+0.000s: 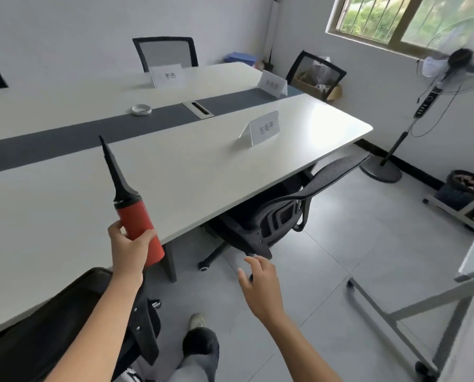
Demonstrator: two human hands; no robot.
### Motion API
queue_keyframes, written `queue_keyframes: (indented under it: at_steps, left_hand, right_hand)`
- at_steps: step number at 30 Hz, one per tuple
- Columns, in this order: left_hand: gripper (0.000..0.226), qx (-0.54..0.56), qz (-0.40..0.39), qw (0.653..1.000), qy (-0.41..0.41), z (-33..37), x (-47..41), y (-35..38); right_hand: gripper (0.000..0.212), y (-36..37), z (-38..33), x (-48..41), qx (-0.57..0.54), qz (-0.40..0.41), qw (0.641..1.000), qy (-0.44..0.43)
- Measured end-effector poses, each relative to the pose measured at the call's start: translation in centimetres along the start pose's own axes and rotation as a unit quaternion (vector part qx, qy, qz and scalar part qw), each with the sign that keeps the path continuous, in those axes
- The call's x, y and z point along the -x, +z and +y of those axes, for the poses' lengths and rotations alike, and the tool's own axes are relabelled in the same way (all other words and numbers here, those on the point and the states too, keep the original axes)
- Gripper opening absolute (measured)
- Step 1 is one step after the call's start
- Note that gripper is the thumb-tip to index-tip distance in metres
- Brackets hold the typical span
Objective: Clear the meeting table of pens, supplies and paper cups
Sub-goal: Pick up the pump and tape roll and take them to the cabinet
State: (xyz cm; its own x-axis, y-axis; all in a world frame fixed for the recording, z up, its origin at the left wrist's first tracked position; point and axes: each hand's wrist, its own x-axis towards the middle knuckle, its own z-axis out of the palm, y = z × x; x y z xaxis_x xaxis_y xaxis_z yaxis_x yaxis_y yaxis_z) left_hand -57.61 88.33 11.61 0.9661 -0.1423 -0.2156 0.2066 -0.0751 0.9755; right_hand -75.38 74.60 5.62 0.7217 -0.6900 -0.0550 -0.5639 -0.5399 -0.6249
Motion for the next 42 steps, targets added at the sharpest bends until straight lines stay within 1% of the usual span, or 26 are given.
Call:
queue_keyframes:
  at_steps: [3,8,11,13,16,19,25,31,36,38,42]
  left_hand:
    - [0.054,0.019,0.02,0.999,-0.029,-0.2,-4.3,2.6]
    - [0.056,0.019,0.04,0.996,-0.073,0.2,-12.0,6.9]
    - [0.053,-0.001,0.061,0.994,-0.09,0.1,-16.6,7.2]
    - [0.052,-0.017,0.088,0.991,-0.103,-0.1,-19.1,6.4]
    - [0.05,-0.038,0.145,0.98,-0.129,-0.4,-21.2,5.0]
    - [0.053,-0.052,0.177,0.973,-0.14,-0.8,-22.5,4.1]
    - [0.071,-0.119,0.214,0.955,-0.166,-1.6,-24.8,3.0]
    - [0.072,-0.167,0.279,0.928,-0.18,-1.9,-26.5,4.0]
    - [0.068,-0.196,0.326,0.903,-0.201,-2.7,-27.7,5.0]
    - [0.068,-0.201,0.345,0.893,-0.208,-2.9,-28.1,5.5]
    - [0.068,-0.226,0.383,0.868,-0.223,-3.5,-29.3,6.0]
  right_hand:
    - [0.039,0.3,-1.1,-4.8,0.008,0.0,1.0,-0.023]
    - [0.041,1.6,-3.7,-13.7,0.051,-0.043,0.997,-0.04]
    - [0.042,3.1,-5.3,-18.7,0.083,-0.07,0.992,-0.056]
    - [0.043,4.4,-6.2,-21.0,0.104,-0.096,0.988,-0.065]
    - [0.045,6.6,-7.0,-22.9,0.148,-0.154,0.973,-0.083]
    - [0.046,8.2,-7.9,-25.2,0.174,-0.198,0.958,-0.11]
    - [0.047,10.2,-9.9,-31.9,0.224,-0.245,0.925,-0.185]
    - [0.049,12.6,-12.0,-39.1,0.255,-0.287,0.882,-0.273]
    - [0.049,14.2,-14.5,-46.5,0.264,-0.292,0.858,-0.329]
    - [0.049,14.9,-16.1,-50.1,0.26,-0.28,0.858,-0.343]
    - [0.047,17.1,-19.9,-57.7,0.242,-0.244,0.871,-0.351]
